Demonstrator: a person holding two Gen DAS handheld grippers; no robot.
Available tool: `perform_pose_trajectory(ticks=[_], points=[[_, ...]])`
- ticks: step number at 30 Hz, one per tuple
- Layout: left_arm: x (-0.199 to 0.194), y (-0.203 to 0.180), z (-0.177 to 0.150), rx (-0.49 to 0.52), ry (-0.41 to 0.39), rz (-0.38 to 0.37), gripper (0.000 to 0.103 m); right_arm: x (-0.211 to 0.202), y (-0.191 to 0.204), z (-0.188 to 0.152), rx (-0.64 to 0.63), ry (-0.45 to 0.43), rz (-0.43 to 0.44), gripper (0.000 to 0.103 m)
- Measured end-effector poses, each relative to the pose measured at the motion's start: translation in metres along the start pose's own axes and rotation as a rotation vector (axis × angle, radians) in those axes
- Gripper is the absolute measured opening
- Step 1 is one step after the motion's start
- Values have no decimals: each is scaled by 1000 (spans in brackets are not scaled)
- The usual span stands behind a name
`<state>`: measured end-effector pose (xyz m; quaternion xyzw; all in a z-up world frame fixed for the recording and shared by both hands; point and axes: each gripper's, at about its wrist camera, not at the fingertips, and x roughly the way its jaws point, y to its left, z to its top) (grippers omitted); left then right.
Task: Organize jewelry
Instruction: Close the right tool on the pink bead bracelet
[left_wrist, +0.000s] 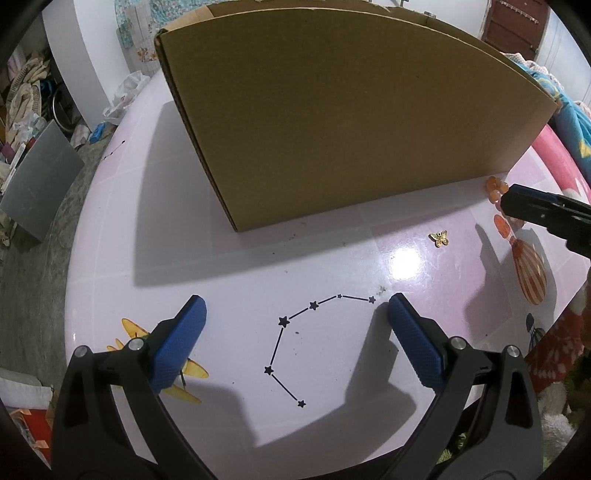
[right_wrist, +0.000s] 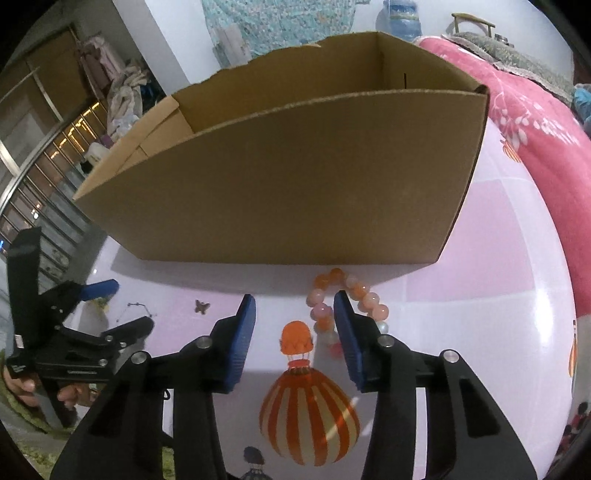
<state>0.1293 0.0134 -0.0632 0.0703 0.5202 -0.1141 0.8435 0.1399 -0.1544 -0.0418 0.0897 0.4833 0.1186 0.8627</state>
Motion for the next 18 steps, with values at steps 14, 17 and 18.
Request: perform_pose_trajectory(ticks=[14,17,18], points=[[3,1,5,-2,15,1,95,10,15,-1,-119,36,-133,21],[3,1,5,-2,13,1,95,9,13,0,-118,41,-149,13],[3,1,5,-2,12,1,95,8,11,0,-109,44,-145,11]])
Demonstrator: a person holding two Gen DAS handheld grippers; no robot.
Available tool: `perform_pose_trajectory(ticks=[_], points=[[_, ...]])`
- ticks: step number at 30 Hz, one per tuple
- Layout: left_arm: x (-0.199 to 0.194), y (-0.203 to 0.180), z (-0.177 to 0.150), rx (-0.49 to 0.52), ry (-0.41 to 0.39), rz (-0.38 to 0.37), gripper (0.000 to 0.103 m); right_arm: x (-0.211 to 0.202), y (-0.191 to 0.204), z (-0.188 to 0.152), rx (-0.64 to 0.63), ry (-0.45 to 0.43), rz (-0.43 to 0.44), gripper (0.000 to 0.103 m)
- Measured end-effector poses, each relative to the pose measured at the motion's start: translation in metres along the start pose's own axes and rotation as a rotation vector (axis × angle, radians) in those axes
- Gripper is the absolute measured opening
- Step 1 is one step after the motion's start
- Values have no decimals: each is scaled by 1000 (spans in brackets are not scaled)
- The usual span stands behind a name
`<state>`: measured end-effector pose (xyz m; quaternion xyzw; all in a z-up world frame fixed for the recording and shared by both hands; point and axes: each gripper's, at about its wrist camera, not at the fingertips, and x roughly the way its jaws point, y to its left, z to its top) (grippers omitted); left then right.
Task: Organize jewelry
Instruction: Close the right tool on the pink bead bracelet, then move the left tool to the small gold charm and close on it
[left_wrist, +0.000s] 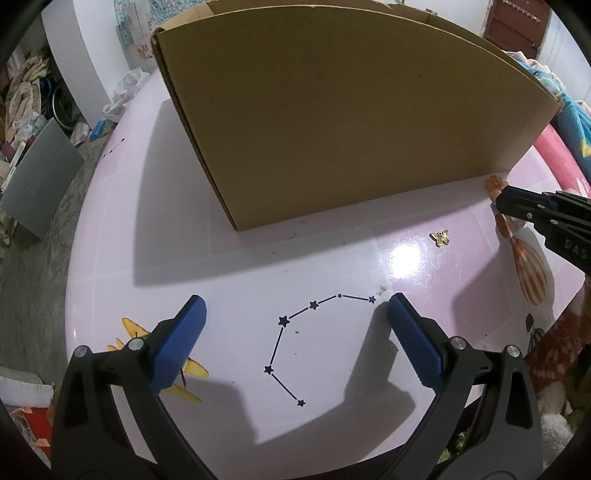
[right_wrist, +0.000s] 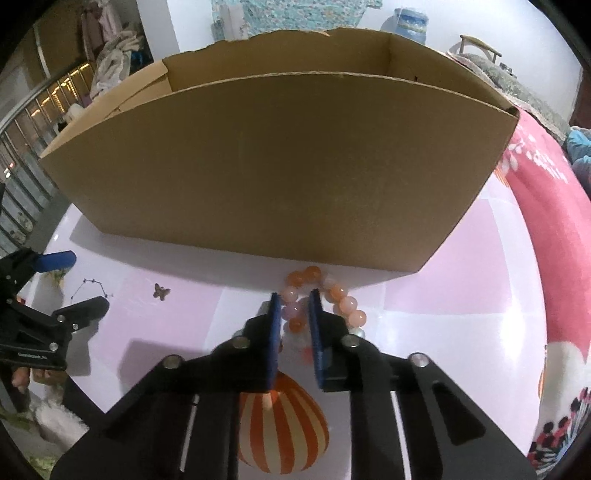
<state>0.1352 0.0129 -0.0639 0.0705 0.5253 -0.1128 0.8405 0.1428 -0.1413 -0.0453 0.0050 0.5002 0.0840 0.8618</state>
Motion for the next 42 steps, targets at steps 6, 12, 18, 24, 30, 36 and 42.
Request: perform_pose_trajectory(ticks=[6,12,18,24,30,36,42], points=[[0,-1,-2,1,-3,0,95,-1,-4,-2,40,15,26,10],[0,-1,-2,2,-4,0,96,-1,-1,-4,63,35,58,10],[-1,-1,-3,4,-4,1,96,-3,0,-8,91,50,87,10],[-1,1,-4,1,-3,3,96,-3,-2,-10,105,44,104,10],[-3,3,-4,-5,2,7,96,-4,-5,-12,108,40,120,10],[-3,3,-4,-6,1,8,96,-10,-15,-22,108,32,130,10],[-5,4,-9,24,-36,-5,96,-14,-18,-26,111,25,133,10]])
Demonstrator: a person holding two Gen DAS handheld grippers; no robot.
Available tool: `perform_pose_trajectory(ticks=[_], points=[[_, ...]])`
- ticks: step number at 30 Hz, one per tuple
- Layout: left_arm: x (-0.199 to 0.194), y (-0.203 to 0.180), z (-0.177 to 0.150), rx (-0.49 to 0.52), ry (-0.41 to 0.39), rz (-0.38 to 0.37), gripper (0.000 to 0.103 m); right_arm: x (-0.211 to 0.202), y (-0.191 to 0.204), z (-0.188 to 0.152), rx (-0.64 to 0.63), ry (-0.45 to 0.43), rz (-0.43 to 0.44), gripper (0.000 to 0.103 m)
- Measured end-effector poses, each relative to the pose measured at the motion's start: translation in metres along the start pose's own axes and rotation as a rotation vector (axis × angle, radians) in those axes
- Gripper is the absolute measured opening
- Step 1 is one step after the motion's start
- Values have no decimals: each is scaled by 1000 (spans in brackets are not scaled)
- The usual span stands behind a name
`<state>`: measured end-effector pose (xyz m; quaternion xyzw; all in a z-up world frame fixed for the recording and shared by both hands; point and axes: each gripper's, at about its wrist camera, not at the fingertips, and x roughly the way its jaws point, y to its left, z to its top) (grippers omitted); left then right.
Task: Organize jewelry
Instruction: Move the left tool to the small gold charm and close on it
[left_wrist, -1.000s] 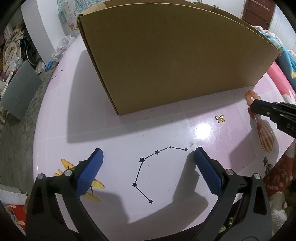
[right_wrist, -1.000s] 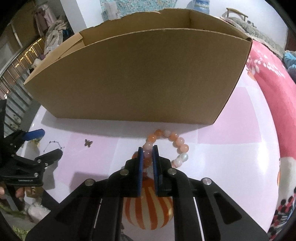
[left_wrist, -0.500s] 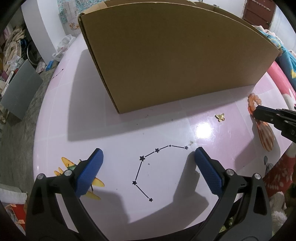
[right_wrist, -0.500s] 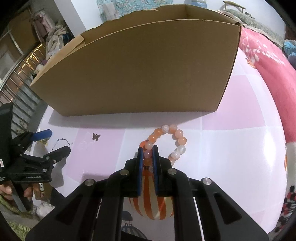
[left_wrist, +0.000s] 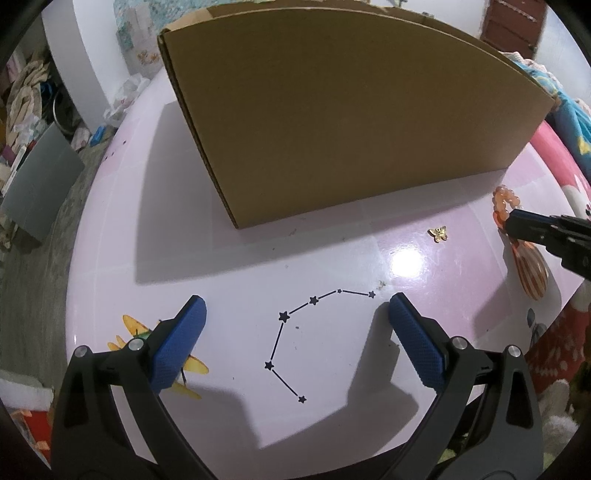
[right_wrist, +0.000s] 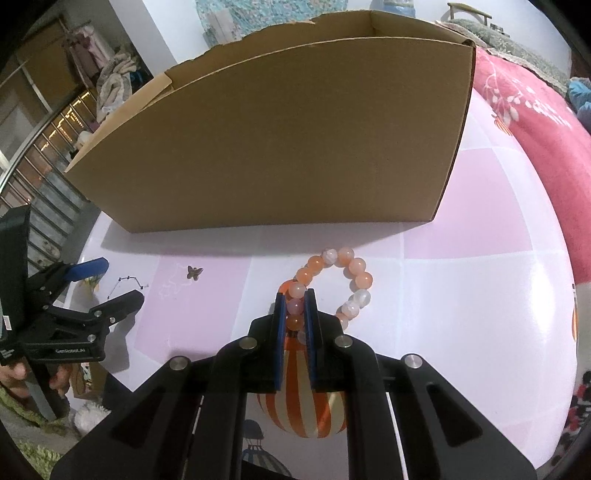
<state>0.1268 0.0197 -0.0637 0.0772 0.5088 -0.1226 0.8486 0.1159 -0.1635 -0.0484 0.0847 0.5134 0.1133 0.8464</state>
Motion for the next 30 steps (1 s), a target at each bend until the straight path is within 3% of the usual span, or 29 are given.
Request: perform_pose_trajectory(ticks=[6,11,13,14,18,24,30], points=[[-5,-4,0,34,-35,8,96,-3,-3,-2,6,-9,5,10],[-18,-26,3,94,-113,-118,95,-6,-9,-5,17,-19,19,10],[-19,-33,6,103,-127,-175,86,-7,-12,-6,23,-24,25,10],[-19,-36,7,107,-129,-190,73,-8,-14,-7,27,-28,30,10],[-12,-50,15,120,-107,-234,55,-9,-22,-10,41,-38,49,10],[-5,-66,22,165,-97,-228,41,-10,-32,-13,52,-47,78,10],[-2,-80,25,244,-113,-147,31,-13,-45,-16,55,-52,105,10]])
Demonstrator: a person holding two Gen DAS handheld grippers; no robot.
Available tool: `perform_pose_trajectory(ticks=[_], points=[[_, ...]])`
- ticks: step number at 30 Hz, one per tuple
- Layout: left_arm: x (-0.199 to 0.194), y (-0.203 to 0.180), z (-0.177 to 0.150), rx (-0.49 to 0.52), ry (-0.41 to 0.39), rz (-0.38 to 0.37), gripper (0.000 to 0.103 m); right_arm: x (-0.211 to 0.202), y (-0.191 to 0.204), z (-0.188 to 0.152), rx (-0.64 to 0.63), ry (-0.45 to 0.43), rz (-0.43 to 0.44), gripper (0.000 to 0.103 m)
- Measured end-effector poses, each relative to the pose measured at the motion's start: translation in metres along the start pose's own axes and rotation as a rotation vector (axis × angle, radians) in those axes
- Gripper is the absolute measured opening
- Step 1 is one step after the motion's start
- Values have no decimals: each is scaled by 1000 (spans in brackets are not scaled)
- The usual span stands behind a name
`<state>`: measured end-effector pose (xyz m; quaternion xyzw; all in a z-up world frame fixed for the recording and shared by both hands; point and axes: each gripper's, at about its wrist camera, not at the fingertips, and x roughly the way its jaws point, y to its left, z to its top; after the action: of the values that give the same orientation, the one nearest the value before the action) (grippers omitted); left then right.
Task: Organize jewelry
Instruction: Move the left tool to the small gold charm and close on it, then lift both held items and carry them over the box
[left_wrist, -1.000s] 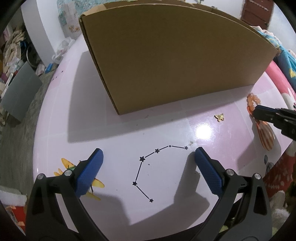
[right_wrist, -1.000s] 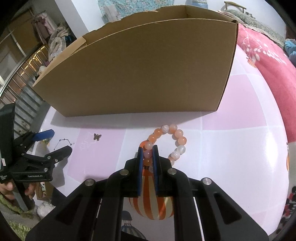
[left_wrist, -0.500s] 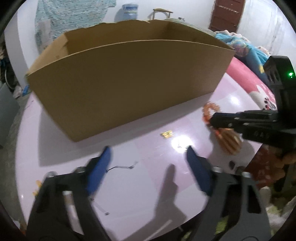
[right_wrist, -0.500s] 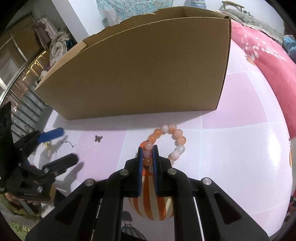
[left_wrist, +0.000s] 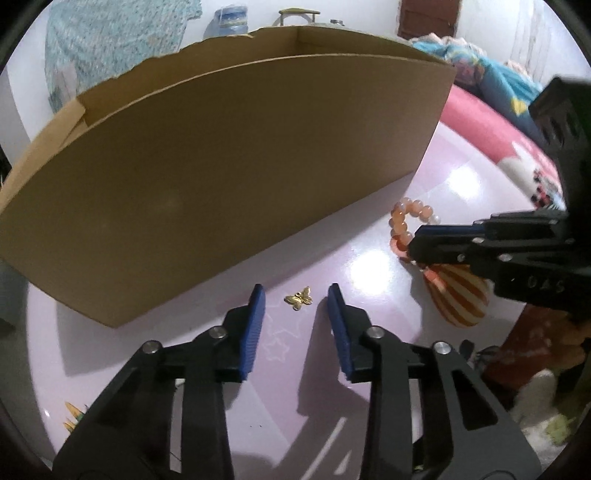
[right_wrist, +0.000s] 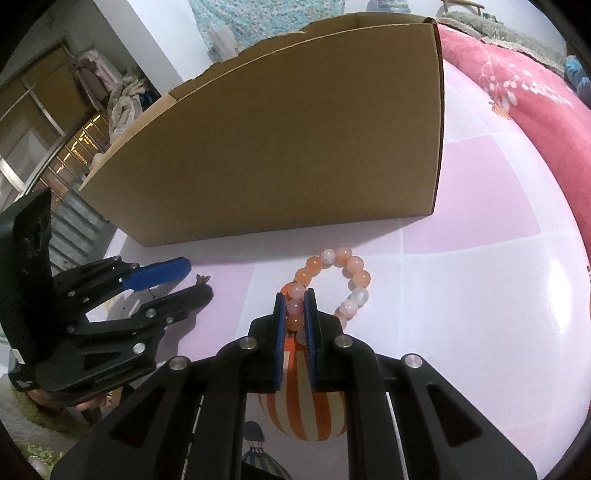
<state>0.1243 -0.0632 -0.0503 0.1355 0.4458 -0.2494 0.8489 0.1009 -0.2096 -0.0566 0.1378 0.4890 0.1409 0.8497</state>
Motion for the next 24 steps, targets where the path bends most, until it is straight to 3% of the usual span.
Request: perform_pose_trajectory(ticks=[10,24], points=[[0,-8,2,64,3,-22,13,-2,-12,3,8,-4,25,10],[-1,-8,-2,45,-5,-33,11,-4,-13,1,11,-7,28,10]])
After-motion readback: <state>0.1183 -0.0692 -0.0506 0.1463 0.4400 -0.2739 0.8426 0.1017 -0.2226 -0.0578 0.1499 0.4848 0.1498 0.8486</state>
